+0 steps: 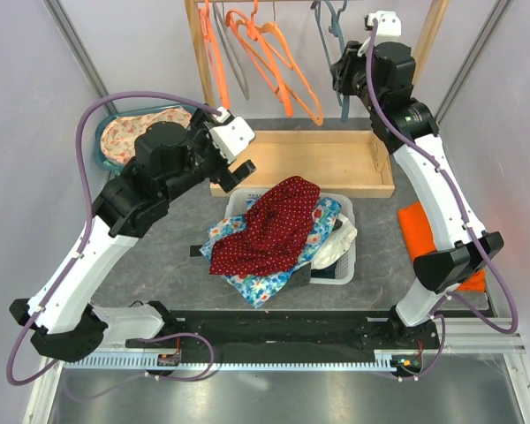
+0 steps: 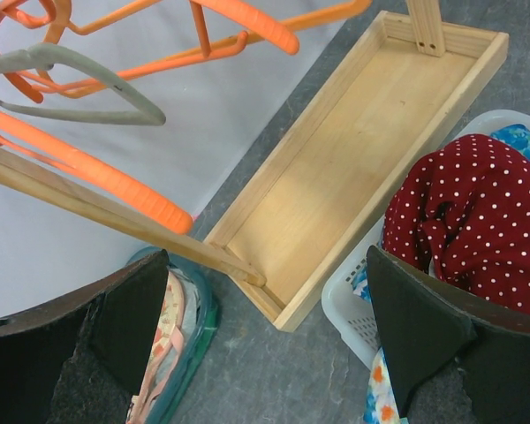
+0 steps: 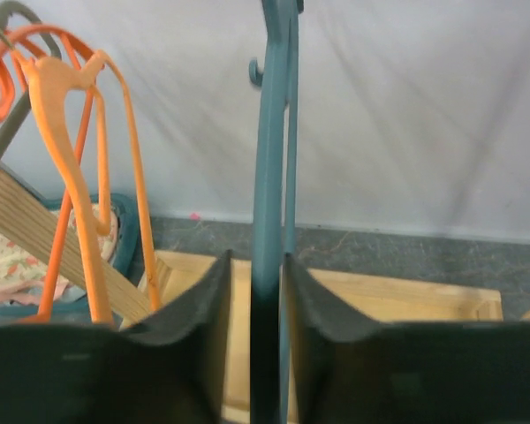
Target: Remove the skirt from the hanger
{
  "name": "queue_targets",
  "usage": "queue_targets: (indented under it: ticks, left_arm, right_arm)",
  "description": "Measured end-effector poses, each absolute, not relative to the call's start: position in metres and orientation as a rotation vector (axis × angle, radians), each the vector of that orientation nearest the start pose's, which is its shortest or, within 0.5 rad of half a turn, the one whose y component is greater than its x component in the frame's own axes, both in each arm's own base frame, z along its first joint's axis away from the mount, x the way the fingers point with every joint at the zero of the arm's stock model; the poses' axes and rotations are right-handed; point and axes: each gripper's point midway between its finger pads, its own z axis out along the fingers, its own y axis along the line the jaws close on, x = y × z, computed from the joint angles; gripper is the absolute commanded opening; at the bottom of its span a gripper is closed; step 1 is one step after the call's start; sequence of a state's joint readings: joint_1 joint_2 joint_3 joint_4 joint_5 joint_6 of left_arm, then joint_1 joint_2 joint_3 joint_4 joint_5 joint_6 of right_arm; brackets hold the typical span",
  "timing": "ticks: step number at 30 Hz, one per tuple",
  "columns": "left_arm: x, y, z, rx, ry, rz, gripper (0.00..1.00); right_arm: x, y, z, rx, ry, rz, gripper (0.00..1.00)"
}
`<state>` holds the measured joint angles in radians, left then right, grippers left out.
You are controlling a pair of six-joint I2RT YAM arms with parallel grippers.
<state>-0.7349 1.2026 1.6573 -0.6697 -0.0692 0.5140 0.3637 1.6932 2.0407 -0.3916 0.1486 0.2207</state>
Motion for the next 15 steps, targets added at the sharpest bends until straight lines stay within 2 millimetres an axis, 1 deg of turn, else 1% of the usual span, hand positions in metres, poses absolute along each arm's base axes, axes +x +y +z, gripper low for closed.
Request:
queue_targets:
  ticks: [1, 2, 3, 6, 8, 10, 11, 13, 15]
  left_arm:
    - [0.284, -0.213, 0.432, 1.004, 1.480, -0.098, 0.99]
    - [0.284, -0.213, 0.432, 1.003, 1.481, -0.099, 1.00]
    - [0.284, -0.213, 0.431, 1.001, 1.483, -0.101, 1.00]
    - [0.285, -0.212, 0.429, 0.990, 1.491, -0.104, 1.00]
    - [0.287, -0.209, 0.426, 0.967, 1.503, -0.103, 1.00]
    - [0.286, -0.203, 0.416, 0.947, 1.522, -0.099, 1.00]
    - [0.285, -0.200, 0.410, 0.943, 1.536, -0.094, 1.00]
    - [0.283, -0.192, 0.398, 0.933, 1.565, -0.084, 1.00]
    - [0.281, -0.184, 0.389, 0.913, 1.592, -0.081, 1.00]
  right_arm:
    - [0.480, 0.165, 0.460, -0.008, 1.646, 0.320, 0.66]
    - [0.477, 0.166, 0.457, -0.014, 1.663, 0.312, 0.80]
    - [0.476, 0.167, 0.454, -0.021, 1.677, 0.302, 0.98]
    - [0.471, 0.164, 0.448, -0.027, 1.721, 0.265, 0.98]
    - [0.467, 0.157, 0.446, -0.011, 1.744, 0.227, 0.98]
    - [0.457, 0.148, 0.445, 0.008, 1.766, 0.192, 0.98]
    - [0.449, 0.143, 0.443, 0.015, 1.776, 0.180, 0.98]
    - [0.426, 0.132, 0.438, 0.019, 1.802, 0.164, 0.98]
    - [0.392, 0.120, 0.433, 0.015, 1.817, 0.167, 0.98]
